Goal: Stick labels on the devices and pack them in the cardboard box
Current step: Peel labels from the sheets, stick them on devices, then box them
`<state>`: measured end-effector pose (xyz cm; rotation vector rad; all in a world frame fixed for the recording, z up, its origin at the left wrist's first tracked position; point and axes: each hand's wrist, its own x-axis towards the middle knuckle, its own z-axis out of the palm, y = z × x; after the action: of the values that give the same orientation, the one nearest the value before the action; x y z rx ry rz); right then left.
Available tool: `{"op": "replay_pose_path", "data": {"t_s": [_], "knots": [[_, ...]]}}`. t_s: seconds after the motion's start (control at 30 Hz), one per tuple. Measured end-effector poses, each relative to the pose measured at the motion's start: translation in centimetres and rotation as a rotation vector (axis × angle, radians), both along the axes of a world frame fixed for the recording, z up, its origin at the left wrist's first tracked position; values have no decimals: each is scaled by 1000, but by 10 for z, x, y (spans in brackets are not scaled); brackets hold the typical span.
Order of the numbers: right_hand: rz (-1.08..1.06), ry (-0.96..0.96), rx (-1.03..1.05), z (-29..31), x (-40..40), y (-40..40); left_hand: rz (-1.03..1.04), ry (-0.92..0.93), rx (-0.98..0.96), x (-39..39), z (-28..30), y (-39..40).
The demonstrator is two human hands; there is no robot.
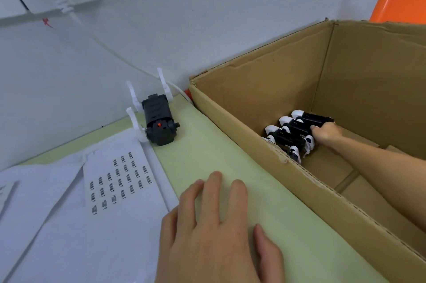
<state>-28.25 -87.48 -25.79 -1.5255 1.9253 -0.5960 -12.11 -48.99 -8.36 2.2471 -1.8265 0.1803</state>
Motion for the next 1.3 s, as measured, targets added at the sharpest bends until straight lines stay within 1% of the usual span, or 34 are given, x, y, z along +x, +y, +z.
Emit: {"op": "replay_pose_path", "data": {"t_s": [0.17,0.23,0.3,0.4,0.53,0.6,0.73,0.83,0.93,1.0,1.03,1.1,1.17,1.23,1.3], "knots": [[67,-76,31,2,-9,3,10,-12,-6,0,-2,0],[12,-31,-24,0,-10,9,12,-16,-6,-1,-3,0],[-18,-29,-41,-2,-1,19,16,-7,-3,-1,-3,0],[71,-27,90,-2,15,25,15,-12,-20,0,-4,0],[194,75,286,15,9,14,9,14,-63,2,-3,0],[248,152,315,29,5,15,6,35,-70,2,-2,1],[332,383,191,64,9,24,-9,99,-67,3,0,4],[439,419,56,105,15,40,-2,168,-54,1,-1,11],[509,388,-198,153,19,72,-3,185,-14,0,0,13],[502,345,-456,186,18,105,-15,187,-15,1,-1,13],[498,322,-607,202,17,124,-21,215,-32,3,-1,13],[520,255,-871,234,16,164,-21,371,-86,6,-1,11],[610,153,-1062,265,16,213,2,617,-133,7,2,9],[810,97,-1105,282,16,271,26,870,-184,8,9,11],[1066,178,-1007,279,18,328,47,1098,-311,9,17,17]]}}
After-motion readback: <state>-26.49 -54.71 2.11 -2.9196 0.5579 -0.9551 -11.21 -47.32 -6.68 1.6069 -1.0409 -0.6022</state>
